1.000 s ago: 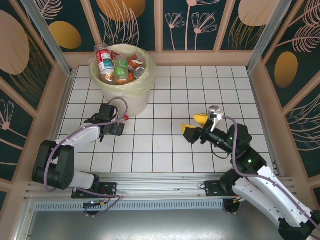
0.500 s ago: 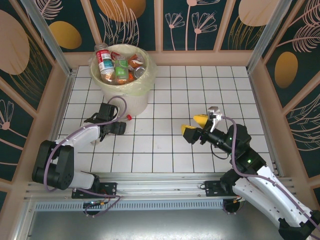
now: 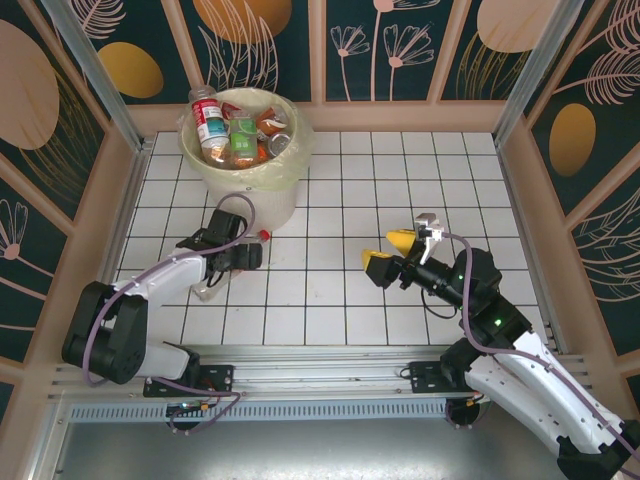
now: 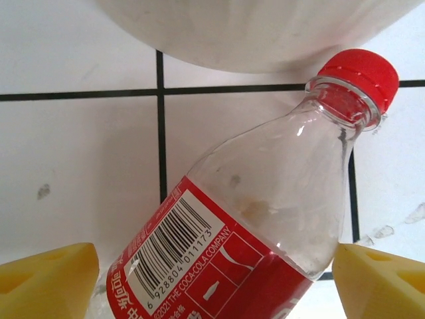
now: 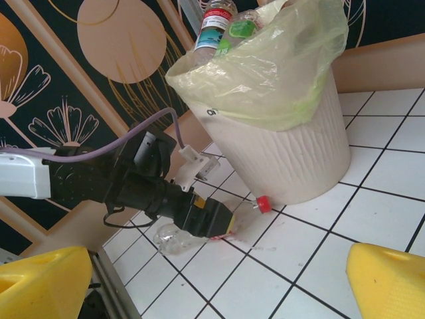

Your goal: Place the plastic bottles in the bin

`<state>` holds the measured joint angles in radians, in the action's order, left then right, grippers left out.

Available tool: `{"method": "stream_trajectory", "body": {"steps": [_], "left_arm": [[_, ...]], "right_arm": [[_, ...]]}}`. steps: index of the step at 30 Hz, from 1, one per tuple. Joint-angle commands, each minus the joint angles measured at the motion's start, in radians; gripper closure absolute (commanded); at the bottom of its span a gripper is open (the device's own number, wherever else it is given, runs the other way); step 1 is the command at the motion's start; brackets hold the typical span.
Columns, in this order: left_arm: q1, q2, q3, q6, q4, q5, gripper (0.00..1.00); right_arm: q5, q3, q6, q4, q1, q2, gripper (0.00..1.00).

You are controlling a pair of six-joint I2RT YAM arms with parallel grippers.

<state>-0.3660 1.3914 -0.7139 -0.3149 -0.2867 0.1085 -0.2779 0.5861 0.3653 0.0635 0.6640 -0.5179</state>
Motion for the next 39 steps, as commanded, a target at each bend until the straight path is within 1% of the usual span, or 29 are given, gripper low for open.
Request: {"method": "stream_trajectory", "body": {"steps": [1, 4, 10, 19, 23, 30, 32, 34, 39], "left_arm": [[-0.024, -0.033, 0.003, -0.063, -0.057, -0.003, 0.06], [-0.043, -0.040, -0.001, -0.077, -0.089, 0.001, 0.04], [-0.079, -0.026, 0.013, -0.118, -0.136, 0.028, 0.03], [-0.144, -0.014, 0.027, -0.184, -0.138, 0.036, 0.08], [-0.156, 0.011, 0.022, -0.214, -0.151, 0.056, 0.11], [-0.159, 0.084, -0.036, -0.260, -0.217, 0.138, 0.19], [-0.161, 0.082, -0.046, -0.264, -0.221, 0.149, 0.24], [-0.165, 0.070, -0.054, -0.271, -0.221, 0.145, 0.26], [-0.189, 0.045, -0.055, -0.285, -0.226, 0.155, 0.37]], "right_arm": [[0.006, -0.017, 0.000, -0.038, 0.006, 0.001, 0.01], [0.003, -0.019, 0.004, -0.041, 0.006, 0.002, 0.01], [-0.001, -0.019, 0.005, -0.045, 0.005, 0.004, 0.01], [-0.006, -0.029, 0.002, -0.058, 0.006, 0.002, 0.01], [-0.011, -0.047, -0.008, -0.061, 0.005, 0.010, 0.01], [-0.018, -0.081, -0.028, -0.065, 0.006, 0.056, 0.01], [-0.038, -0.089, -0.027, -0.077, 0.005, 0.056, 0.01], [-0.056, -0.098, -0.025, -0.090, 0.006, 0.055, 0.01], [-0.060, -0.102, -0.026, -0.094, 0.003, 0.057, 0.01]]}}
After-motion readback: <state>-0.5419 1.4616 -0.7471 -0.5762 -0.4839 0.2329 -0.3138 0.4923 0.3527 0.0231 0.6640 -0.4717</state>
